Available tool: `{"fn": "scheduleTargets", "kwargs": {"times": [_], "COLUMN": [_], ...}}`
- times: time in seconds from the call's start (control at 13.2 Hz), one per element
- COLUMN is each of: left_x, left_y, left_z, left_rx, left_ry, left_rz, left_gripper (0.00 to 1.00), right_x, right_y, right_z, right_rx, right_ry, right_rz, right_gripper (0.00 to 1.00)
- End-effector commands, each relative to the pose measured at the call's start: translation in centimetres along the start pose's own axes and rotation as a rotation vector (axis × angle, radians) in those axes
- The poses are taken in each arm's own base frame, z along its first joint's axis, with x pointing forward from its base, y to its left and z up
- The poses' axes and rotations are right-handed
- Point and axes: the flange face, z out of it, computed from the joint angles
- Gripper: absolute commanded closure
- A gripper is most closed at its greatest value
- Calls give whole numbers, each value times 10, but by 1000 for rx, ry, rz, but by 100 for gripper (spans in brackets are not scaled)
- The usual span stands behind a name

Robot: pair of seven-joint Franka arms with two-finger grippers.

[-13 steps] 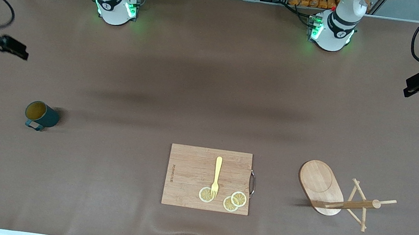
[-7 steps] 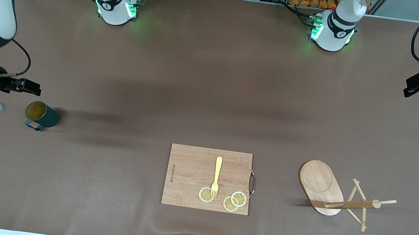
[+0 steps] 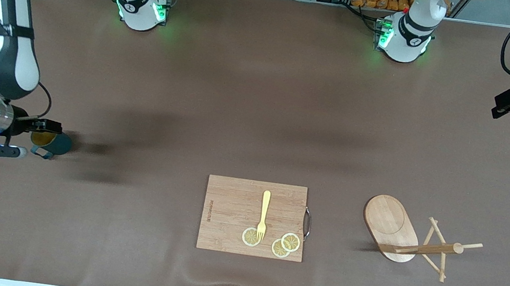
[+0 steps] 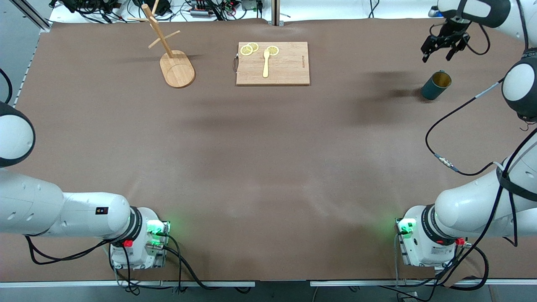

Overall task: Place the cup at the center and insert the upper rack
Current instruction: 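Reach the right gripper down to the teal mug rim, then close the right gripper on the teal mug rim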

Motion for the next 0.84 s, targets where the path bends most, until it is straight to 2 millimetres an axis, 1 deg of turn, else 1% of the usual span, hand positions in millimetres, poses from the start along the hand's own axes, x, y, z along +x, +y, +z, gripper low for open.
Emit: {"fn": "scheduleTargets", "kwargs": {"times": [0.0, 0.15, 0.23, 0.3, 0.53, 0.68, 0.76], "left_x": [-1, -1, -1, -1, 0, 2, 2], "left_y": [2, 5, 8, 8, 10, 12, 13], "left_z": [-6, -6, -5, -5, -2, 0, 0], "left_rx": [-19, -21, -21, -20, -20, -20, -20], "left_ry": [8, 10, 9, 7, 4, 1, 0], "left_rz": [2, 9, 13, 13, 17, 21, 23], "left_gripper": [0, 0, 0, 0, 0, 0, 0], "right_x": [-9, -11, -12, -12, -6, -3, -1], "right_y": [10, 11, 10, 14, 20, 30, 32], "right_z": [33, 51, 57, 61, 84, 95, 101], "right_rx": [-6, -10, -8, -7, -4, -3, -4], "right_ry": [6, 27, 26, 22, 15, 24, 31], "right_rz": [-2, -8, -8, -5, -4, -27, -35], "right_gripper": [0, 0, 0, 0, 0, 0, 0]}}
